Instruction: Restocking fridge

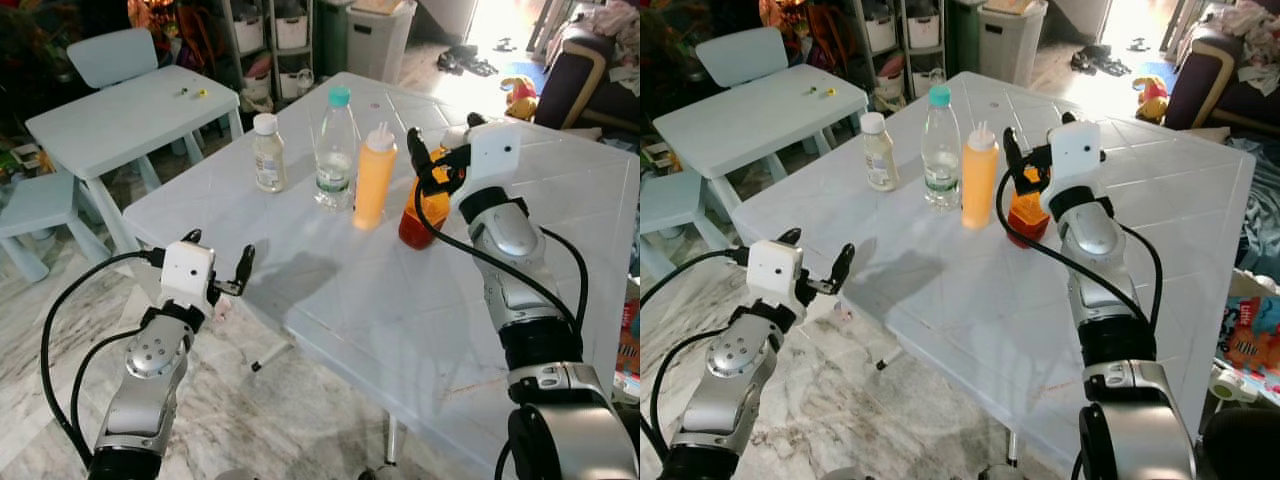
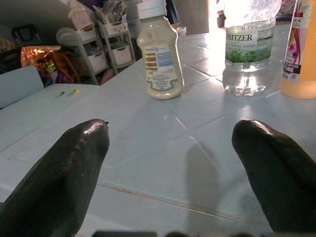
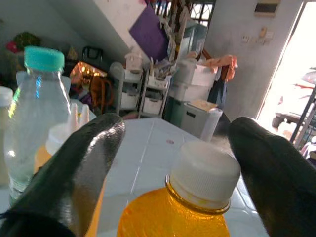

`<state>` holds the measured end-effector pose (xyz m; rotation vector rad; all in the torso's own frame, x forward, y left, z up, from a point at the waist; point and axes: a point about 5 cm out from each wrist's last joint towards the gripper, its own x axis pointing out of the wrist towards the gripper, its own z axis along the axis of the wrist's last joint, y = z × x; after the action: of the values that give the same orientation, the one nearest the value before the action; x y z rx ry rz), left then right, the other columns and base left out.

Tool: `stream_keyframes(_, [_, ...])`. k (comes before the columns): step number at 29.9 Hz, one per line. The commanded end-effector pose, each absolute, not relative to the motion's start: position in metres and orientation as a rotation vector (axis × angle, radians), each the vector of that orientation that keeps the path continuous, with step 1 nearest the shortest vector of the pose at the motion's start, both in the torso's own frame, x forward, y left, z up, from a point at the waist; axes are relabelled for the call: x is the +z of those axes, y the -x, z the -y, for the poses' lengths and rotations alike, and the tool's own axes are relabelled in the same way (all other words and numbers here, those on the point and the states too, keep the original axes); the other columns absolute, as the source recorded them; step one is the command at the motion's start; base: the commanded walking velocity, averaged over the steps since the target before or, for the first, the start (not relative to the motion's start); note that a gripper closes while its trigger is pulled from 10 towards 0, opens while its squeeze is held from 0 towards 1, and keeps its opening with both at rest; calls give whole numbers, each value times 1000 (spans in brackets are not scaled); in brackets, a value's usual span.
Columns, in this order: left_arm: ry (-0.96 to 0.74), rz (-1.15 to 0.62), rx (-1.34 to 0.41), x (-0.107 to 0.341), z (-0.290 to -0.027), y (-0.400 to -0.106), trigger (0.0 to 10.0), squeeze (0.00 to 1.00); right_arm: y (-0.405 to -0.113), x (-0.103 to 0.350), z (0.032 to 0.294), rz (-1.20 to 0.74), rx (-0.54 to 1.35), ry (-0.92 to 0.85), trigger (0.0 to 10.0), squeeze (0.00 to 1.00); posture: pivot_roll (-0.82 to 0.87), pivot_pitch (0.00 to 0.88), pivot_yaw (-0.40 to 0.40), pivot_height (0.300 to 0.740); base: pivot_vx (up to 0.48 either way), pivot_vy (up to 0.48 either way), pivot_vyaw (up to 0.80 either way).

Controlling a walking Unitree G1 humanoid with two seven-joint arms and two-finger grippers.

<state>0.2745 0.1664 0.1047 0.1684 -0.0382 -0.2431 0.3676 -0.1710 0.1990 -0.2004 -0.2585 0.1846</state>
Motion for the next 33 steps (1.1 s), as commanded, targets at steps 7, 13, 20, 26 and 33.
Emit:
stream_keyframes(7, [-181, 52, -244, 111, -167, -275, 10000, 0, -373, 200, 175, 229, 168, 216, 0, 0, 71, 0, 30, 740, 0, 0, 0])
stream_keyframes(13, [-179, 50, -247, 110, -166, -276, 10000, 0, -374, 200, 178, 230, 150, 228, 0, 0, 66, 0, 28, 740, 0, 0, 0])
stream_keyframes(20, [-173, 49, -247, 109, -163, -277, 10000, 0, -374, 198, 184, 206, 127, 231, 0, 0, 61, 0, 21, 740, 0, 0, 0])
stream_keyframes(26, [-143, 23, -192, 105, -168, -277, 10000, 0, -371, 197, 180, 214, 125, 211, 0, 0, 59, 0, 13, 740, 0, 0, 0])
stream_keyframes(33, [-114, 8, -176, 103, -169, -277, 10000, 0, -352, 194, 176, 269, 95, 181, 0, 0, 57, 0, 6, 740, 0, 0, 0])
